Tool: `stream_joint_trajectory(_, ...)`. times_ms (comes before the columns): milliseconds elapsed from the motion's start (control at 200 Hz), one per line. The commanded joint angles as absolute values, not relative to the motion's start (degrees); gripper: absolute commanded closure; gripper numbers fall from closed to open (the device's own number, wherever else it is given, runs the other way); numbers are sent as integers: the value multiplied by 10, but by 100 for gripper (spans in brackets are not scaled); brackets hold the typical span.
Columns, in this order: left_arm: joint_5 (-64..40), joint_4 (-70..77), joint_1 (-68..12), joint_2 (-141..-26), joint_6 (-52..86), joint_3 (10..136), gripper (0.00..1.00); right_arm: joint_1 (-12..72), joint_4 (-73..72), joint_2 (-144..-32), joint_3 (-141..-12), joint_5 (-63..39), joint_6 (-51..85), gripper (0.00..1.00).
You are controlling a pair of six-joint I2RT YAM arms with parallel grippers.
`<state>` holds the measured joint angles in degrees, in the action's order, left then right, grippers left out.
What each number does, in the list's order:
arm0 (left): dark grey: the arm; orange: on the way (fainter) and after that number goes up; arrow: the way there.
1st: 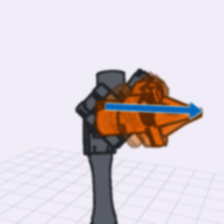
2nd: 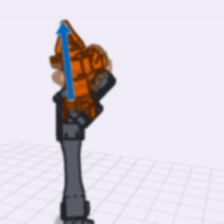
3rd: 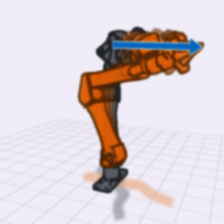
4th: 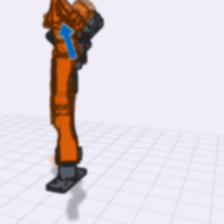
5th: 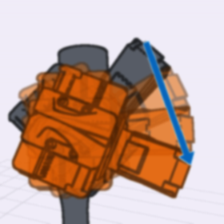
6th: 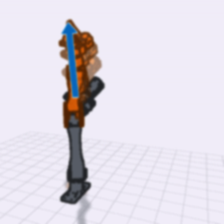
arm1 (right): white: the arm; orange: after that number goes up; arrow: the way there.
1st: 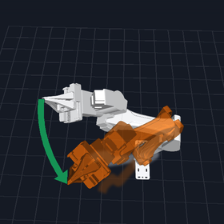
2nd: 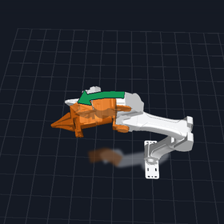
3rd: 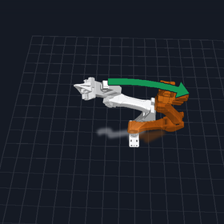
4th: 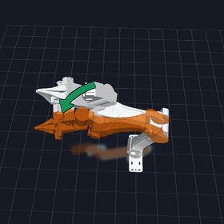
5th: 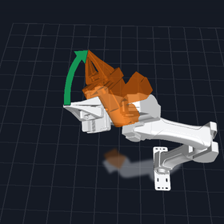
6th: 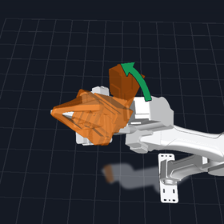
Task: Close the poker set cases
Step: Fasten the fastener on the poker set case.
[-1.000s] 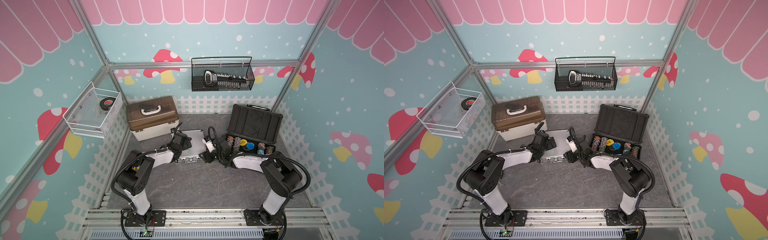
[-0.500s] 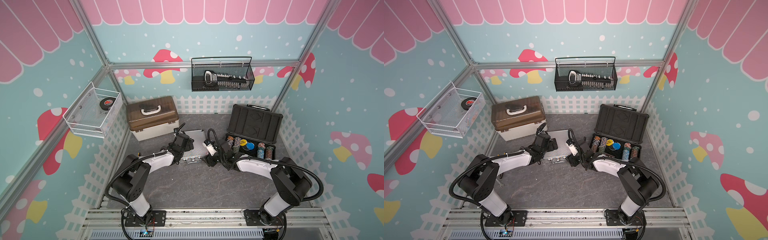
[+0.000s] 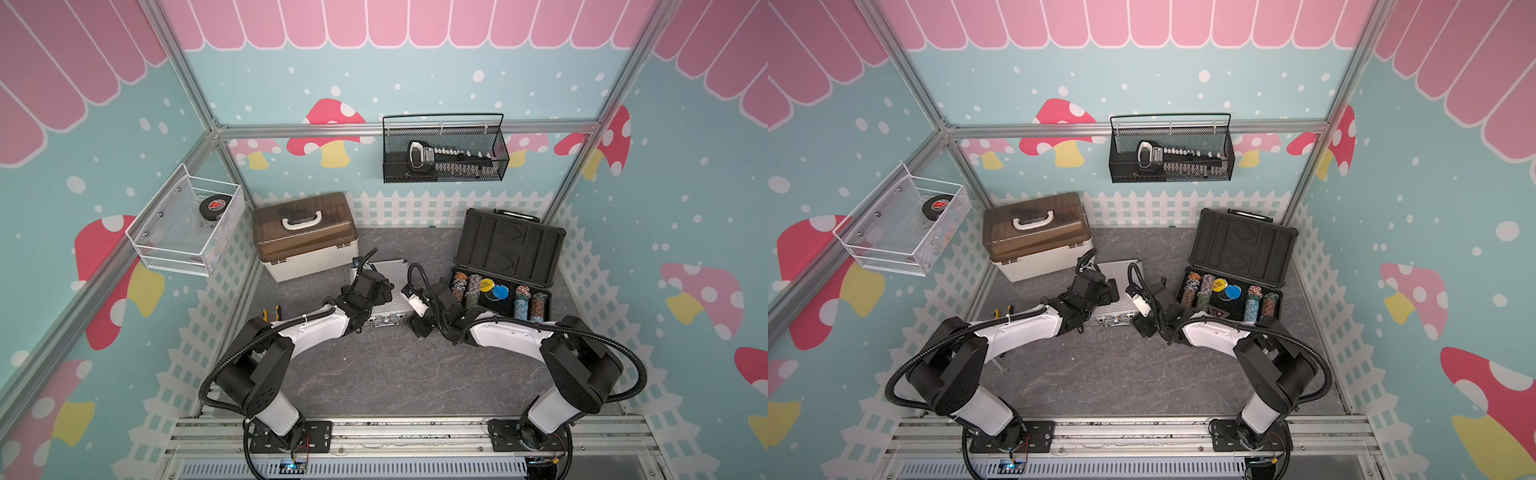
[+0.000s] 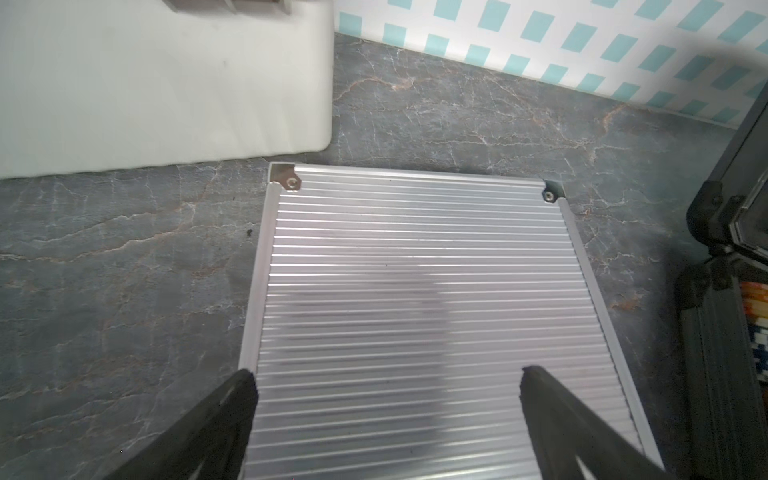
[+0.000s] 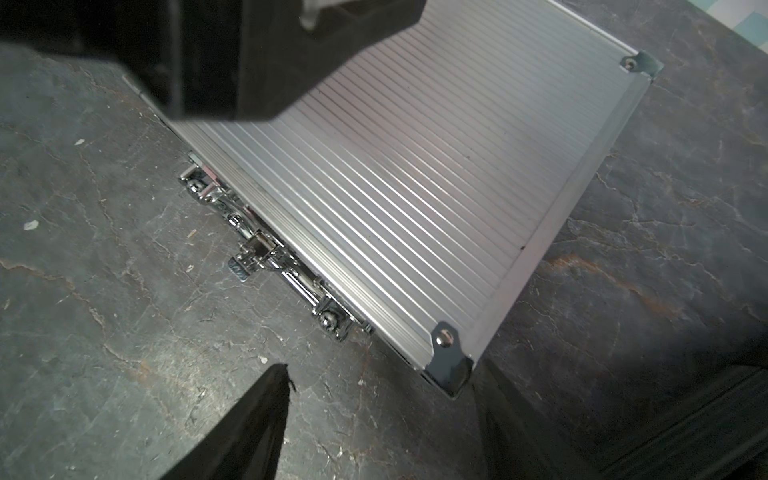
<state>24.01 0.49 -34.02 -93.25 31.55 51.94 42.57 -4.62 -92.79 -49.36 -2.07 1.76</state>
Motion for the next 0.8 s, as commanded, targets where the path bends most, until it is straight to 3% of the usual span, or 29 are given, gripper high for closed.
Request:
stream_joint_trajectory(0,238,4,-340,-958,333,534,1,433,-75,-914,-501,-12,-19,28)
stream_joint_trajectory(510,222,23,-317,-979,389,493,3,439,-144,-945,-503,-98,-208,24)
stream_joint_trajectory(790,208,41,-306,-974,407,463,5,455,-165,-975,-513,-89,-264,22)
